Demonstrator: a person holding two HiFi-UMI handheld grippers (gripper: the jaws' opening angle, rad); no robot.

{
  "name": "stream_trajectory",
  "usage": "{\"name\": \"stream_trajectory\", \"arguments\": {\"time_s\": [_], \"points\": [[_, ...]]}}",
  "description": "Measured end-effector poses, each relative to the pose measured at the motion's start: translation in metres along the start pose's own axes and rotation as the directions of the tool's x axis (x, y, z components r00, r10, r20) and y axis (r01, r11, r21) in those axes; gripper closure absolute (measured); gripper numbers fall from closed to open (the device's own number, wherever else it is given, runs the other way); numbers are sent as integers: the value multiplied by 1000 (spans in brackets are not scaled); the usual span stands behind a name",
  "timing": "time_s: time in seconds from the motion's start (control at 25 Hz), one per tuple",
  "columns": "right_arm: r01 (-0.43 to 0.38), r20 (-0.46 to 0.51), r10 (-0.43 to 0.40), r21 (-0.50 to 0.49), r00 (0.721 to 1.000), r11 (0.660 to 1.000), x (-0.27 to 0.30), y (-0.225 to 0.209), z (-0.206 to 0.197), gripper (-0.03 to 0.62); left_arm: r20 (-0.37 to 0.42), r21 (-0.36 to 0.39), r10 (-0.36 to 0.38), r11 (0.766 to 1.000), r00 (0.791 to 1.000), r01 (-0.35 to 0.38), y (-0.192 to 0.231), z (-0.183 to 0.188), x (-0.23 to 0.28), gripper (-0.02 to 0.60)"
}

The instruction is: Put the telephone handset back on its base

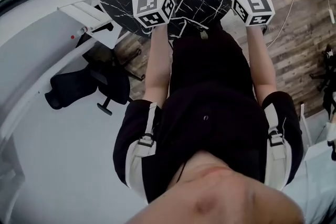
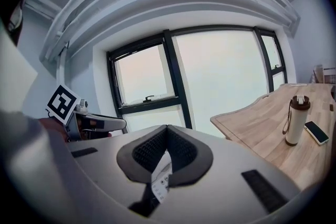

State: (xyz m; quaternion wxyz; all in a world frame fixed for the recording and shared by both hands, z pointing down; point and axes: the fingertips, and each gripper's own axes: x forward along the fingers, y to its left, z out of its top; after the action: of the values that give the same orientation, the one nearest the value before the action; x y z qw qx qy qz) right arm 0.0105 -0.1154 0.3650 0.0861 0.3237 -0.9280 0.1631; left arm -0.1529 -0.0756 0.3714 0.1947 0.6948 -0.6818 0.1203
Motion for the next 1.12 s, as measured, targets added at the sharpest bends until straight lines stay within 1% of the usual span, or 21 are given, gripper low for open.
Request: {"name": "stream_trajectory", "arguments": {"time_s": [0.12, 0.32, 0.6, 0.8, 1.0, 1.12], "points": [[-6, 26, 6, -16, 1000, 1000, -2, 2, 16, 565, 41, -4, -11, 1000, 999, 11, -3, 14, -8, 449], [-22, 58, 24, -36, 998, 999, -7, 9, 36, 565, 95, 30, -20, 999, 995, 18, -11, 33, -22, 512], [-30, 72, 34, -48, 997, 998, -14, 13, 45, 565, 152, 27, -64, 998, 986, 60, -24, 49, -38, 554], [-34, 57, 37, -52, 998, 998, -14, 13, 43, 565, 163, 35, -97, 995, 982, 93, -30, 52, -41, 565], [-25, 56, 30, -84, 998, 996, -16, 16, 45, 565, 145, 40, -119, 993, 982, 114, -34, 48, -39, 565], [-18, 60, 23, -82, 998, 996, -18, 13, 45, 565, 138, 41, -127, 992, 982, 122, -36, 45, -37, 565]]}}
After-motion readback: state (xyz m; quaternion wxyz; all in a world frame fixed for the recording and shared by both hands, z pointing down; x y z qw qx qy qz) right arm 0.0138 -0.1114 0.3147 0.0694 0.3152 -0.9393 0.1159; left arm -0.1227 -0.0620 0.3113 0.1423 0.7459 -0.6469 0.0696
